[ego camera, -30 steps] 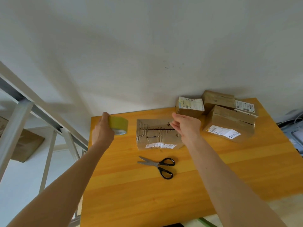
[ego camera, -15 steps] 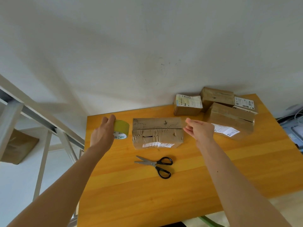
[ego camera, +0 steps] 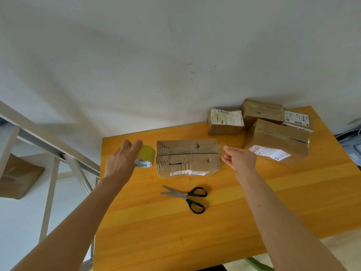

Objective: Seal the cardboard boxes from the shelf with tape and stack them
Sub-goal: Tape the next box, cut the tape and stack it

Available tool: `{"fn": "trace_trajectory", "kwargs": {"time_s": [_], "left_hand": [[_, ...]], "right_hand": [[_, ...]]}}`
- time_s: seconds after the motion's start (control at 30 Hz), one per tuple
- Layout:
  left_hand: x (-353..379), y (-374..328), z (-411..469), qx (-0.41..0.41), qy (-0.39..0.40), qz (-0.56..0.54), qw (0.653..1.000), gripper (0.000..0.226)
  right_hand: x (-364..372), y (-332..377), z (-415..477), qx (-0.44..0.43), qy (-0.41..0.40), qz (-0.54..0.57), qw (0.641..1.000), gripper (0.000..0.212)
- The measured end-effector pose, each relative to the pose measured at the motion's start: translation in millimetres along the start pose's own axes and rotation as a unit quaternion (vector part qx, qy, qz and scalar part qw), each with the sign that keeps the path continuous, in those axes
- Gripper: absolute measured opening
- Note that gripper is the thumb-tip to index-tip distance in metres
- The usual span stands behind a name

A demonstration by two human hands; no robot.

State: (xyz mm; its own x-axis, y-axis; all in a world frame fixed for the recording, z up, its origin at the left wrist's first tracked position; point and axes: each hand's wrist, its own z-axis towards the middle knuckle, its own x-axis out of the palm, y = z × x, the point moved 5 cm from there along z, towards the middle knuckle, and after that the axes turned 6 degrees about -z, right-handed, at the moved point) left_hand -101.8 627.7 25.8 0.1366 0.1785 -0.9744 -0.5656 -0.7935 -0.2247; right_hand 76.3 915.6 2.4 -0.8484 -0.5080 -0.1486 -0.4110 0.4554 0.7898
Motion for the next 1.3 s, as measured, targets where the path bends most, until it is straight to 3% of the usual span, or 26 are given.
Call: {"fn": "trace_trajectory", "kwargs": {"time_s": [0.53, 0.97, 1.3], "left_hand": [[14, 2, 4, 0.002, 0.016, -0.001, 1.0, 0.061], [22, -1, 13, 0.036, 0.009, -0.019, 0.999, 0.08], [31, 2, 16, 0.005, 0.047, 0.001, 0.999, 0.068]], "right_hand": [[8, -14, 17, -0.005, 0.004, -0.01, 1.0, 0.005], [11, -28, 24, -0.005, -0.006, 0.002, 1.0, 0.004], [26, -36, 20, 0.045, -0.026, 0.052, 0.997, 0.01]]}}
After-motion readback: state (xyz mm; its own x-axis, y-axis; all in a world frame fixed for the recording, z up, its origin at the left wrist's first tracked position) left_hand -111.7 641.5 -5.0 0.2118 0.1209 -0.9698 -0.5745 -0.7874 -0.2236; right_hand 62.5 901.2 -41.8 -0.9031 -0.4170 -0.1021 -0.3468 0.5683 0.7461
